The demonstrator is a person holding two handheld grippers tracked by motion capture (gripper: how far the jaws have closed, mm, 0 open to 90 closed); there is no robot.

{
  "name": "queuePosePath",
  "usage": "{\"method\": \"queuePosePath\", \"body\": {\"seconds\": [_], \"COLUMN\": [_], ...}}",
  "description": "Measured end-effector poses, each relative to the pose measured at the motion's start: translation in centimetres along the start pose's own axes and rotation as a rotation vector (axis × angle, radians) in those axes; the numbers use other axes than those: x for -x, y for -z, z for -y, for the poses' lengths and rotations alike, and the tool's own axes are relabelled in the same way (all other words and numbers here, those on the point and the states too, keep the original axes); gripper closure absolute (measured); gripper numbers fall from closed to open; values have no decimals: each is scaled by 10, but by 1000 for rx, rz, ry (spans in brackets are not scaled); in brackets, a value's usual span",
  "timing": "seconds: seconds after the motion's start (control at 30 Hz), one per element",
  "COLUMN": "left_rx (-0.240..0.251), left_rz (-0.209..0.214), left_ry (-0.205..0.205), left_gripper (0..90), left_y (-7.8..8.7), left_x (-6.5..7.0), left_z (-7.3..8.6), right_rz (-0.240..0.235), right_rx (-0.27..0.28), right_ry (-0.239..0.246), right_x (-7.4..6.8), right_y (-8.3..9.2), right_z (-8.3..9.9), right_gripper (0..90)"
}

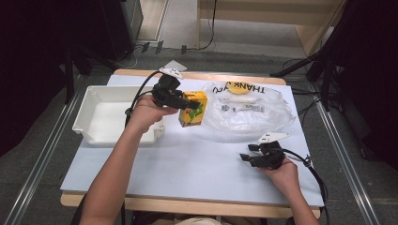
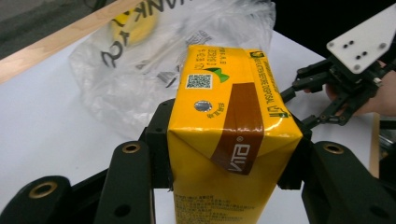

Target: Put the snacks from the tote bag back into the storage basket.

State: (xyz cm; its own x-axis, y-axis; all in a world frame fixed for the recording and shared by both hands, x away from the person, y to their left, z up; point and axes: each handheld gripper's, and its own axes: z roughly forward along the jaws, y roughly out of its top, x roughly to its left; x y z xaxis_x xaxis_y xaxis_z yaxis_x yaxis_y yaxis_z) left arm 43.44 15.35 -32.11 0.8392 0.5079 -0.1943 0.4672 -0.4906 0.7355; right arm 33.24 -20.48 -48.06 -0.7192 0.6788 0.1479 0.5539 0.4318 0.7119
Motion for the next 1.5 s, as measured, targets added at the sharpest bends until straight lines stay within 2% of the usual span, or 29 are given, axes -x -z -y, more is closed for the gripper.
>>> {"method": "queuePosePath", "body": {"seconds": [0.1, 0.2, 0.7, 0.97, 1.1, 1.33, 1.43, 1.5], "left_rx": [4, 23, 66, 69, 70, 67, 72, 85], "left_rz": [-27, -29, -62, -84, -79, -130, -133, -144], "left_ry": [4, 27, 70, 76, 66, 73, 71, 87], "left_gripper": [526, 526, 526, 526, 525, 525, 525, 525], "left_y": [5, 11, 35, 42, 44, 54, 59, 67], "left_x": [-6, -12, -29, -32, -29, -31, -33, -38], "left_z": [1, 3, 12, 14, 12, 14, 16, 19], "right_rz": [1, 1, -3, -3, -1, -2, -2, -3], "right_rx": [3, 3, 3, 2, 1, 3, 4, 4], "right_ry": [1, 1, -3, 1, 8, 13, 13, 14], "right_x": [0, 0, 0, 0, -1, -1, -1, -1], "right_y": [0, 0, 0, 0, 0, 0, 0, 0], "right_z": [0, 0, 1, 1, 1, 1, 1, 1], "right_gripper": [445, 445, 434, 435, 433, 432, 431, 431]}}
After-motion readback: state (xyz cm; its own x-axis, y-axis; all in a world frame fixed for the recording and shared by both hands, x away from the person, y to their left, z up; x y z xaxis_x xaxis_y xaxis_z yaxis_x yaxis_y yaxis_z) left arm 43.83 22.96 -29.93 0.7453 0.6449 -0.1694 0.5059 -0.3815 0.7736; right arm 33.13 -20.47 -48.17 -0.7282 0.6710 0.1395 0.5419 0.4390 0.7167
